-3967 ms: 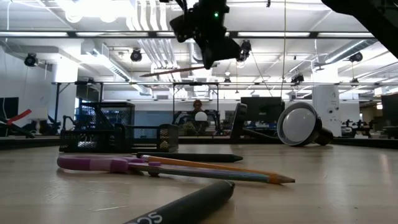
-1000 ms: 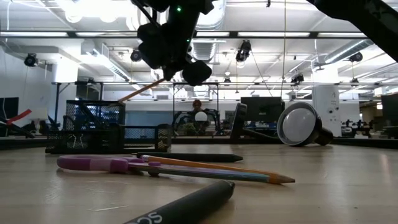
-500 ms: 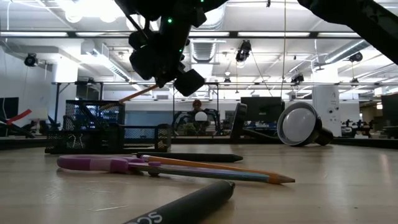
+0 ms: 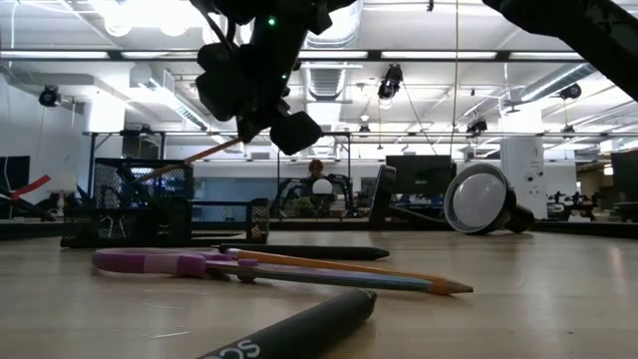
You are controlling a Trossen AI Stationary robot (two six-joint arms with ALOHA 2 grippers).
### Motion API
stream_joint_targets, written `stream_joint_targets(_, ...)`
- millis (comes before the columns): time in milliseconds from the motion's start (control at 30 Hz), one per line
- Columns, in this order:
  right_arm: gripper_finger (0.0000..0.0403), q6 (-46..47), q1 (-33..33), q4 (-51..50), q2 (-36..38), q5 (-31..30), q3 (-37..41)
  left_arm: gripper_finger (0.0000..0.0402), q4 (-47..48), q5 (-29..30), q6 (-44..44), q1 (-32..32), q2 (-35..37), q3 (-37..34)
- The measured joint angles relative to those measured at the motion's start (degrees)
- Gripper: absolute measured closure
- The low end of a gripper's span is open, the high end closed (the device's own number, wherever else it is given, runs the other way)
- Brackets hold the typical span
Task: Pick and place office supplies into organizer
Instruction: Put the top yellow pencil into the black desk organizer, then adjust the black lamp
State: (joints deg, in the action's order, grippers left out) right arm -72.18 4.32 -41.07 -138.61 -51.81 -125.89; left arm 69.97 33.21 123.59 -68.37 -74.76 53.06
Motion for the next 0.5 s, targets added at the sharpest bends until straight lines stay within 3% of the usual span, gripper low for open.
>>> stream_joint_targets(267,0.0377,4.0,2.7,5.0,0.0,-0.1,0.0,0.0269,0.0,0.0,-0.1,0.0,0.0,0.0)
stream_joint_targets(500,0.0332,10.3,3.6,7.4,0.0,-0.2,0.0,0.0269,-0.3,0.0,-1.1,0.0,0.0,0.0)
